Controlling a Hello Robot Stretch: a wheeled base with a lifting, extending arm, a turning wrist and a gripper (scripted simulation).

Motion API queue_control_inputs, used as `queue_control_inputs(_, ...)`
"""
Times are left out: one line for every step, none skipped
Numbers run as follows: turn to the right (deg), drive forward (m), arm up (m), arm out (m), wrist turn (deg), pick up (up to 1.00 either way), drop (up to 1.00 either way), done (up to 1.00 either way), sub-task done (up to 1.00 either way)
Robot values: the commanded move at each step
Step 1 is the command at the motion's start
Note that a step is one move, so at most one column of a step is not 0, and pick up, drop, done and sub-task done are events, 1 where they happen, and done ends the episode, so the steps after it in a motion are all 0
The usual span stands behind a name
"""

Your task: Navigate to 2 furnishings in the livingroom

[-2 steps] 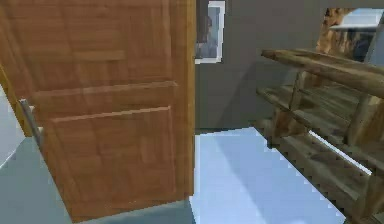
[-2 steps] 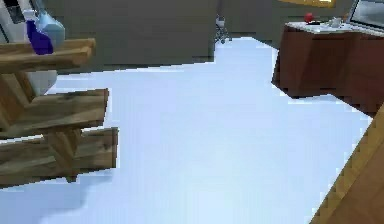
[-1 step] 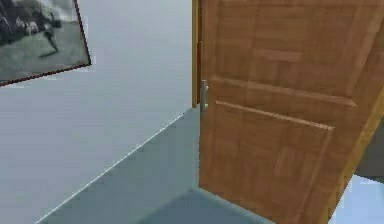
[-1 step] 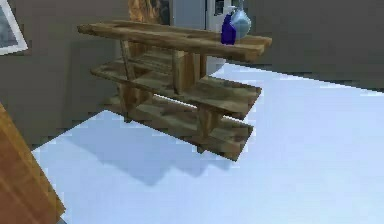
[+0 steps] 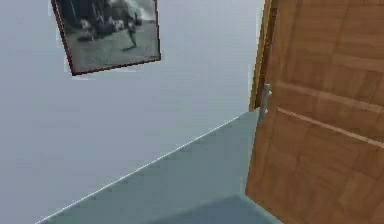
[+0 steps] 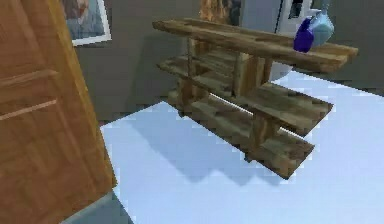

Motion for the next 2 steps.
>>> queue_control_inputs(0.0, 1.0, 0.0, 0.0, 0.0, 0.0, 0.0, 0.0, 0.0)
queue_control_inputs(-3.0, 0.0, 0.0, 0.0, 0.0, 0.0, 0.0, 0.0, 0.0)
